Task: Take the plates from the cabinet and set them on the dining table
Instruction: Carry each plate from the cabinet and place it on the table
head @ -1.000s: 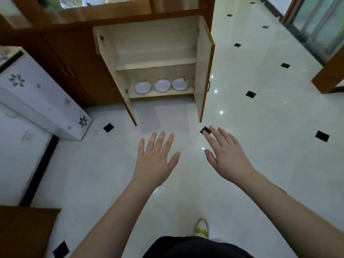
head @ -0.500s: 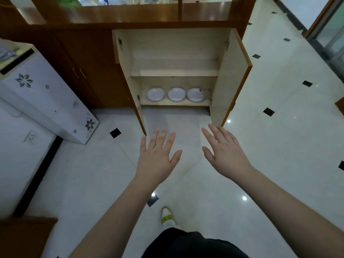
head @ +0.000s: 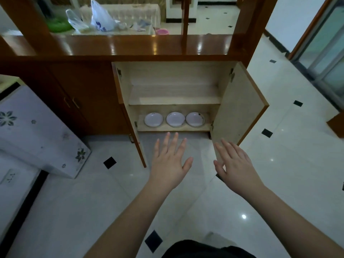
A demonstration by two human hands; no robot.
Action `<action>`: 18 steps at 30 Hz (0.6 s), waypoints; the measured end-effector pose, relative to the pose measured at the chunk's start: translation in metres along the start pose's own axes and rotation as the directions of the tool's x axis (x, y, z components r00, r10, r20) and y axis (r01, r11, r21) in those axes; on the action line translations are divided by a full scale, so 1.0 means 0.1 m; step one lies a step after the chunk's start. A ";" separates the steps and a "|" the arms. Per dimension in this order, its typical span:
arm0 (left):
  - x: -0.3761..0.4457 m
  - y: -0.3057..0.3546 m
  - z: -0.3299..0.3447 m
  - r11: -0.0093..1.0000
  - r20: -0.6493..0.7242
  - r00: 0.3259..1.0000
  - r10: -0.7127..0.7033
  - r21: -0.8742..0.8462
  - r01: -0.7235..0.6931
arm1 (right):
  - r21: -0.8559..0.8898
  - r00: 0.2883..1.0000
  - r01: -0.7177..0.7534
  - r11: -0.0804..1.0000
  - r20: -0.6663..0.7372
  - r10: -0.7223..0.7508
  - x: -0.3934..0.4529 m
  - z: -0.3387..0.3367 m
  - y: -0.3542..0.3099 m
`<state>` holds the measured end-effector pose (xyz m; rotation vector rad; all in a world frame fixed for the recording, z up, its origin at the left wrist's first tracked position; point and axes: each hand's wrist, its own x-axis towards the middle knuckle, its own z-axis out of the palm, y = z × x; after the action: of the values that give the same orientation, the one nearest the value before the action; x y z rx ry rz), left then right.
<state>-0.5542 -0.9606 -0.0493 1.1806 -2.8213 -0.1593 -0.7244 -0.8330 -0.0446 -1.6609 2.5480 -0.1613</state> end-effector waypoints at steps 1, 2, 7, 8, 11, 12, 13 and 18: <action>0.11 0.00 0.02 1.000 0.004 1.000 0.011 -0.003 -0.011 | -0.001 1.000 -0.005 1.000 -0.009 0.005 0.10 0.00 0.03; 0.23 0.01 0.04 1.000 0.013 1.000 0.023 0.000 -0.023 | -0.002 1.000 -0.008 1.000 -0.013 0.008 0.21 0.01 0.07; 0.91 -0.03 0.19 0.998 0.005 0.998 0.062 0.027 -0.062 | 0.019 1.000 -0.018 1.000 -0.024 0.019 0.80 0.09 0.24; 1.05 -0.03 0.21 0.997 0.003 0.998 0.063 0.039 -0.063 | 0.028 1.000 -0.017 0.999 -0.019 0.018 0.93 0.11 0.28; 1.42 0.01 0.25 0.996 0.054 0.996 0.065 0.051 -0.068 | 0.040 1.000 -0.013 0.999 -0.020 0.014 1.31 0.10 0.43; 1.50 0.01 0.25 0.996 0.057 0.996 0.072 0.049 -0.074 | 0.030 1.000 -0.006 1.000 -0.025 0.007 1.40 0.10 0.45; 1.65 0.01 0.24 0.996 0.051 0.996 0.078 0.048 -0.081 | 0.033 1.000 -0.011 0.999 -0.021 0.012 1.54 0.08 0.50; 2.33 -0.17 0.38 1.000 0.051 0.999 0.004 0.028 -0.006 | 0.047 0.999 0.026 0.999 -0.020 -0.025 2.27 0.09 0.71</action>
<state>-0.7093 -1.1360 -0.0815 1.1917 -2.8800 -0.1523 -0.8787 -1.0131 -0.0687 -1.6837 2.5170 -0.2388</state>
